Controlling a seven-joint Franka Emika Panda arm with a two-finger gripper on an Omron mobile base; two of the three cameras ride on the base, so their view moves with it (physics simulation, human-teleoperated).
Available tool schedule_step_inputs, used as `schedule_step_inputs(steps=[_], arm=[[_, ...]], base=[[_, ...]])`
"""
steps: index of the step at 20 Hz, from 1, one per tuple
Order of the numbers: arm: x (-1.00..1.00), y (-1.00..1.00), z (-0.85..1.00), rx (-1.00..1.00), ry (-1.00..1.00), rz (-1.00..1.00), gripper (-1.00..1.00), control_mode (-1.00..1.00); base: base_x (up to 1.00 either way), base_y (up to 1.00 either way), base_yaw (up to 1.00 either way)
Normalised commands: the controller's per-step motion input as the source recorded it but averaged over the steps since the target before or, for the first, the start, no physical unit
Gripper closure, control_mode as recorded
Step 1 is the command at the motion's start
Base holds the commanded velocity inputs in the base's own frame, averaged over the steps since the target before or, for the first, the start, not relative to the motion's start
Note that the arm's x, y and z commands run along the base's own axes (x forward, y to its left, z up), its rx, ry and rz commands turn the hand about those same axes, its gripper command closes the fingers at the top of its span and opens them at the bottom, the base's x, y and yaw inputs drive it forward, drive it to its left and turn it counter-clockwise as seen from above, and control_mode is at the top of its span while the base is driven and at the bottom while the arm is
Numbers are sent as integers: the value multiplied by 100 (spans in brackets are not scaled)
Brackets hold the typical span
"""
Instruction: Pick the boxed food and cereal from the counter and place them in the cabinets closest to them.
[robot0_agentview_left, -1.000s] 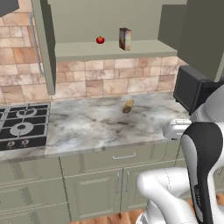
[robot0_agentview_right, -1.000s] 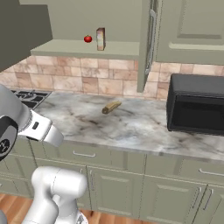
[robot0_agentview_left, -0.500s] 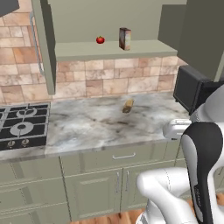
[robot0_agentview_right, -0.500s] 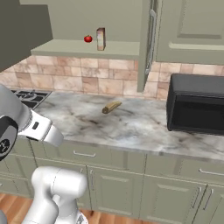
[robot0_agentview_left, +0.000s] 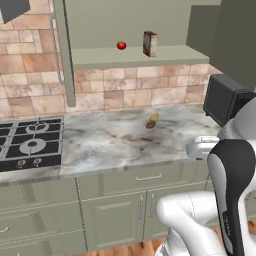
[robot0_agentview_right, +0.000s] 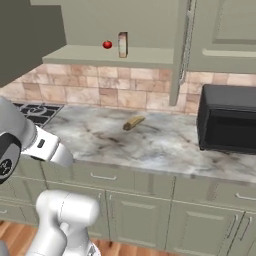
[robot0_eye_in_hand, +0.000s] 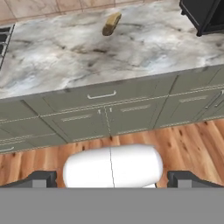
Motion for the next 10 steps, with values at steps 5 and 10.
schedule_step_inputs(steps=[5,10], arm=[[0,0,0,0,0,0,-100,100],[0,0,0,0,0,0,-100,100]], base=[[-19,47,0],[-20,47,0]])
